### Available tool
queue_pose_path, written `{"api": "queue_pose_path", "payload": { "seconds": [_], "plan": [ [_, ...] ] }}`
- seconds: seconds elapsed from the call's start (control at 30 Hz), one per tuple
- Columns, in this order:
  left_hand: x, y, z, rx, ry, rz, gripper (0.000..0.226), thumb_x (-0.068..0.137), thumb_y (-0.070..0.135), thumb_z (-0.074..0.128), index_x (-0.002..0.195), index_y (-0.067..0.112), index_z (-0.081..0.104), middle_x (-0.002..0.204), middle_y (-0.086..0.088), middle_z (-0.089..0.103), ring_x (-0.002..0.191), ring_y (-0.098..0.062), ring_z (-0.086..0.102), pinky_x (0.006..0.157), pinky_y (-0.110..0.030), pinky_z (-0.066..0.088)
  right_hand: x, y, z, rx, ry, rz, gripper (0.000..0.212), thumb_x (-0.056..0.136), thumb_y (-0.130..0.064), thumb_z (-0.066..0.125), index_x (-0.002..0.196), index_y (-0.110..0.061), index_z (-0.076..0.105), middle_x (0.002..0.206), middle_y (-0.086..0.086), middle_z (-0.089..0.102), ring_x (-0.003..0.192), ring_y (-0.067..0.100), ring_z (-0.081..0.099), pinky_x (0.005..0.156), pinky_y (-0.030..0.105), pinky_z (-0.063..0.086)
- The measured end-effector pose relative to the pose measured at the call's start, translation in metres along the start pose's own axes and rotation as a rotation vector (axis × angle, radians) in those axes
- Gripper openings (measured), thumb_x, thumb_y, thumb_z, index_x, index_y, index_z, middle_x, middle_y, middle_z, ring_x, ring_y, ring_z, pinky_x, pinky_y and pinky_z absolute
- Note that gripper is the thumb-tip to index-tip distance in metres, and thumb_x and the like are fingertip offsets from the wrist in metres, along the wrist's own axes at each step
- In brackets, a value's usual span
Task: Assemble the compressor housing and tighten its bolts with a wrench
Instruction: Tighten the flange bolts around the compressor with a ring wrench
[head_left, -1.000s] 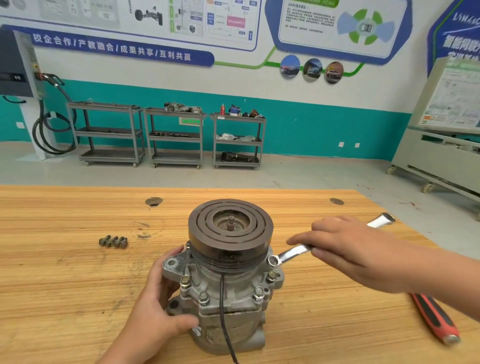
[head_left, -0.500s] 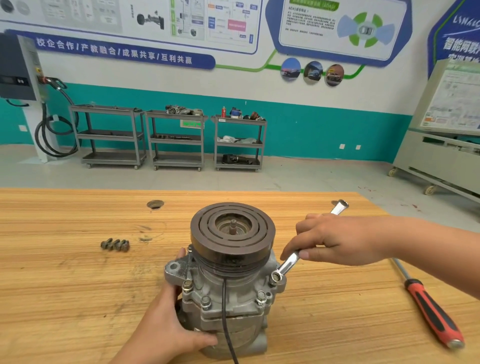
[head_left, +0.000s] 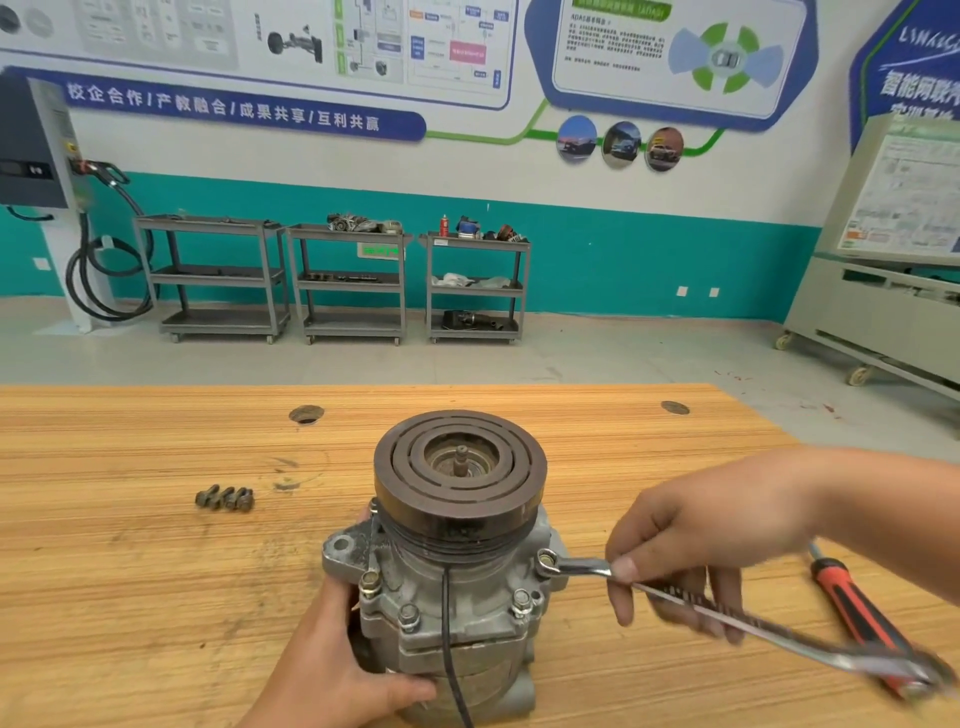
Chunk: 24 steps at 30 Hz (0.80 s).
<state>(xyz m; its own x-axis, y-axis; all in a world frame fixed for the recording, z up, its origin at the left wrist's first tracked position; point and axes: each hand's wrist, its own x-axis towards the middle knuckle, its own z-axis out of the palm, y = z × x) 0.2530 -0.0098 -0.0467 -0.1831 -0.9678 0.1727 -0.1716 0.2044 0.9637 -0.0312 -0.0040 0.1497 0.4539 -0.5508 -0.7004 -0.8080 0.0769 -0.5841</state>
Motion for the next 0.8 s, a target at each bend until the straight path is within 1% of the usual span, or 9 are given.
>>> {"api": "queue_pose_path", "payload": {
  "seconds": [0.1,0.23,0.3,0.4,0.47,0.57,0.67,0.73,0.8],
  "plan": [
    [0.001,-0.004,0.002,-0.034,0.0,0.006,0.133,0.02,0.044,0.099,0.128,0.062,0.024,0.124,0.021,0.061,0.115,-0.003,0.059,0.097,-0.032,0.047,0.002,0.006,0.038,0.589,-0.032,-0.164,0.024,0.097,-0.02,0.043,0.083,-0.008,0.059,0.058,0.002,0.06,0.047,0.011,0.061,0.042,0.018,0.049],
    [0.004,-0.009,0.002,-0.04,-0.005,-0.004,0.126,0.017,0.041,0.1,0.12,0.061,0.03,0.116,0.027,0.062,0.107,0.008,0.059,0.079,-0.008,0.048,0.021,0.002,0.087,1.137,0.151,-0.39,0.023,0.071,-0.013,0.058,0.064,0.004,0.072,0.062,0.024,0.062,0.048,0.029,0.064,0.04,0.027,0.05],
    [0.004,-0.008,0.002,-0.035,-0.008,-0.008,0.125,0.018,0.042,0.099,0.121,0.059,0.031,0.116,0.03,0.061,0.108,0.01,0.058,0.077,-0.006,0.047,0.026,0.007,0.099,1.218,0.155,-0.455,0.021,0.072,-0.01,0.062,0.073,0.008,0.073,0.068,0.025,0.065,0.057,0.032,0.067,0.049,0.029,0.053],
    [0.004,-0.004,0.002,-0.019,0.014,-0.038,0.125,0.015,0.049,0.097,0.12,0.06,0.031,0.116,0.021,0.063,0.106,0.014,0.056,0.079,-0.008,0.046,0.02,0.017,0.1,0.978,0.036,-0.436,0.034,0.078,-0.024,0.072,0.103,-0.003,0.065,0.085,0.007,0.071,0.077,0.015,0.067,0.072,0.021,0.049],
    [0.005,-0.002,0.001,0.005,0.027,-0.047,0.124,0.011,0.053,0.095,0.118,0.059,0.032,0.111,0.021,0.063,0.102,0.02,0.054,0.073,-0.004,0.045,0.014,0.026,0.096,0.874,0.084,-0.371,0.038,0.077,-0.028,0.068,0.104,-0.006,0.053,0.079,-0.003,0.068,0.068,0.006,0.061,0.066,0.016,0.044],
    [0.007,0.0,0.002,0.002,0.014,-0.055,0.123,0.011,0.052,0.095,0.117,0.057,0.034,0.109,0.023,0.065,0.101,0.019,0.054,0.072,-0.004,0.045,0.006,0.039,0.079,0.321,0.463,-0.299,0.027,0.087,-0.045,0.049,0.103,-0.026,0.06,0.066,-0.012,0.054,0.06,0.002,0.047,0.06,0.014,0.037],
    [0.005,-0.001,0.002,-0.014,0.02,-0.051,0.116,0.014,0.051,0.096,0.114,0.056,0.038,0.11,0.031,0.063,0.101,0.015,0.057,0.071,-0.005,0.047,0.0,0.05,0.054,-0.423,0.832,-0.286,0.043,0.083,-0.057,0.029,0.112,-0.042,0.057,0.083,-0.018,0.057,0.076,-0.002,0.05,0.073,0.018,0.042],
    [0.006,0.002,0.001,-0.004,0.022,-0.048,0.116,0.014,0.053,0.095,0.115,0.056,0.038,0.11,0.032,0.062,0.102,0.016,0.056,0.071,-0.005,0.046,0.0,0.052,0.039,-0.678,0.948,-0.333,0.054,0.09,-0.06,0.015,0.121,-0.035,0.053,0.091,-0.025,0.051,0.084,-0.005,0.049,0.077,0.02,0.042],
    [0.005,0.006,0.001,0.014,0.032,-0.051,0.119,0.011,0.058,0.093,0.116,0.054,0.037,0.111,0.023,0.065,0.1,0.02,0.054,0.071,-0.002,0.044,-0.001,0.052,0.027,-0.805,0.937,-0.393,0.058,0.095,-0.057,0.012,0.12,-0.03,0.057,0.087,-0.025,0.046,0.08,-0.004,0.046,0.071,0.022,0.044]
  ]
}}
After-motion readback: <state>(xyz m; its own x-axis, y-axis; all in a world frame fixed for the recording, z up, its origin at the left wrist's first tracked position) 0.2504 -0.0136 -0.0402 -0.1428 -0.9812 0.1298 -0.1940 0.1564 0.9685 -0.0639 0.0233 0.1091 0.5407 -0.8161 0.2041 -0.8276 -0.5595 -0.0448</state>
